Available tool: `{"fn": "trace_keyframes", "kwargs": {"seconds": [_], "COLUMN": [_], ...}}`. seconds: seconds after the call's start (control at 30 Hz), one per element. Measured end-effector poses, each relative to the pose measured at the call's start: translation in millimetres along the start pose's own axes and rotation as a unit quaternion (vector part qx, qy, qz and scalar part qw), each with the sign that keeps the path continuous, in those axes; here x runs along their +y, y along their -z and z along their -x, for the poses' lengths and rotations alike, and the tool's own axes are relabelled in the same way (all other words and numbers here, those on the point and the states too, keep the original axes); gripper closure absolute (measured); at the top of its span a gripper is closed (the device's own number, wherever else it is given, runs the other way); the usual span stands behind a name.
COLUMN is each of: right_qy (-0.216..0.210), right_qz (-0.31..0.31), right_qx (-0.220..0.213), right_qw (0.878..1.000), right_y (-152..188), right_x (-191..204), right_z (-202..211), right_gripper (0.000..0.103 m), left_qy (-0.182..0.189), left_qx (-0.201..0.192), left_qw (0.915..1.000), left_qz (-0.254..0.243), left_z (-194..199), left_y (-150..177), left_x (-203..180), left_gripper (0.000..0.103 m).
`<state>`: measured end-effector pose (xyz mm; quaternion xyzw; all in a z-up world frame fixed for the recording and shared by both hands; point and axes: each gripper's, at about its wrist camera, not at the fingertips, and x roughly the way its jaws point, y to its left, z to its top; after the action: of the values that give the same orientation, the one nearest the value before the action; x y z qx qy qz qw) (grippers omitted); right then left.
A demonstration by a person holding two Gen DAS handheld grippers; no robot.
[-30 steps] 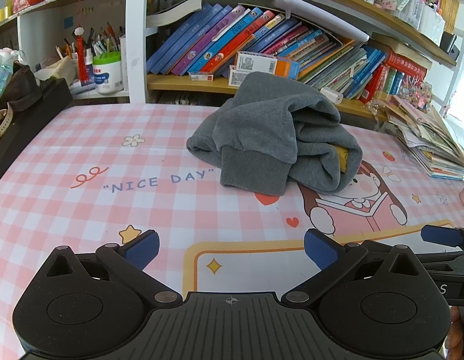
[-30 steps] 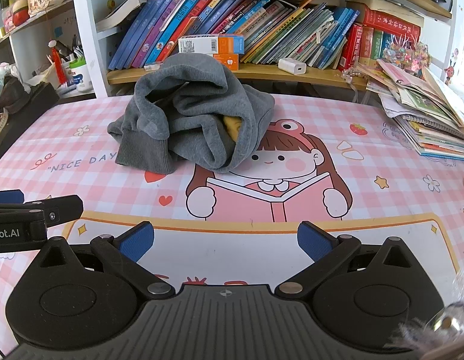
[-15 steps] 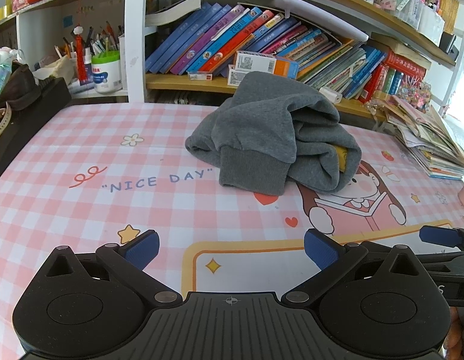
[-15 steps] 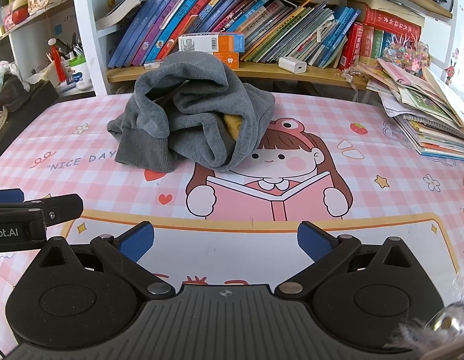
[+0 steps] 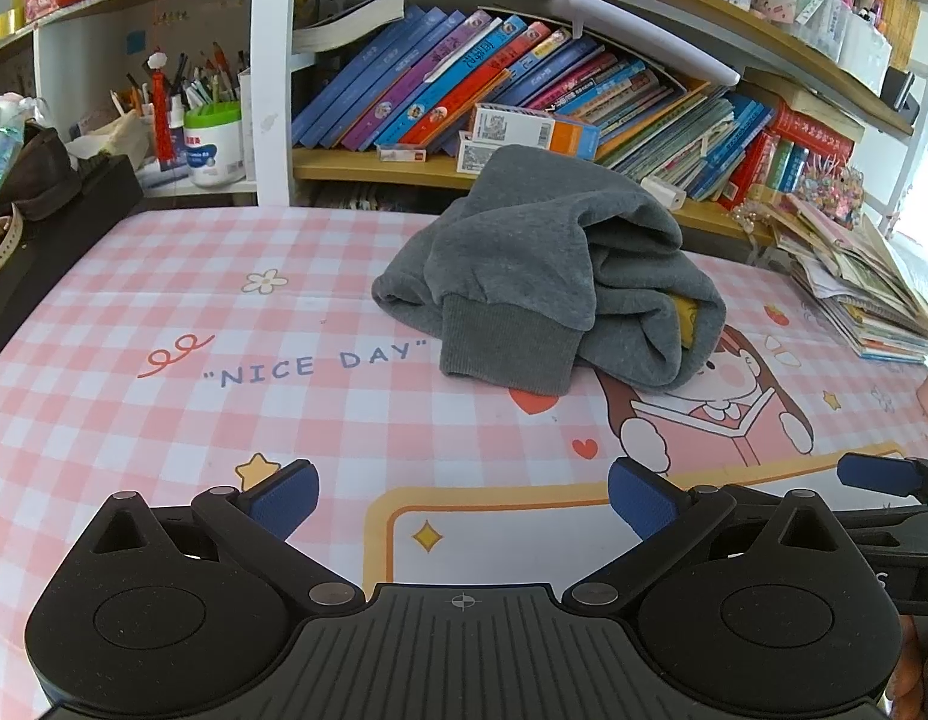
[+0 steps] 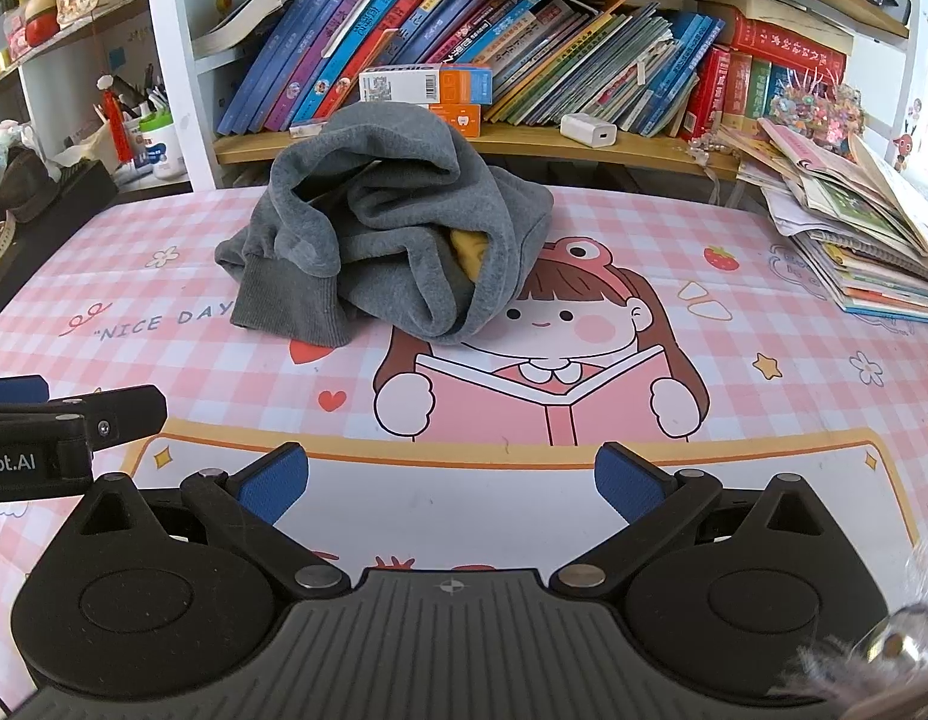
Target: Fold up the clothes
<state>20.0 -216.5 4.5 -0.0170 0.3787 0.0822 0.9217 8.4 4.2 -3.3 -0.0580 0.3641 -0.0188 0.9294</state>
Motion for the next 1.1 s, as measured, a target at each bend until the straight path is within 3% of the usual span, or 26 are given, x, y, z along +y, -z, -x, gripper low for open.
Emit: {"fn": "trace_keyframes", "kwargs": {"seconds": [1.1], "right_qy": [-0.015], "right_qz": [0.018], "right_qx": [0.007], "right_qw": [1.000], "right_y": [-6], "right_x": [5], "right_z": [-11], "right_gripper": [0.000], "left_qy": [0.005], "left_qx": [0.007], "left_qw": [0.9999], "left_qz": [0.005], "left_z": [-11], "left_y": [-5], "left_x": [2], "left_gripper": [0.000]}}
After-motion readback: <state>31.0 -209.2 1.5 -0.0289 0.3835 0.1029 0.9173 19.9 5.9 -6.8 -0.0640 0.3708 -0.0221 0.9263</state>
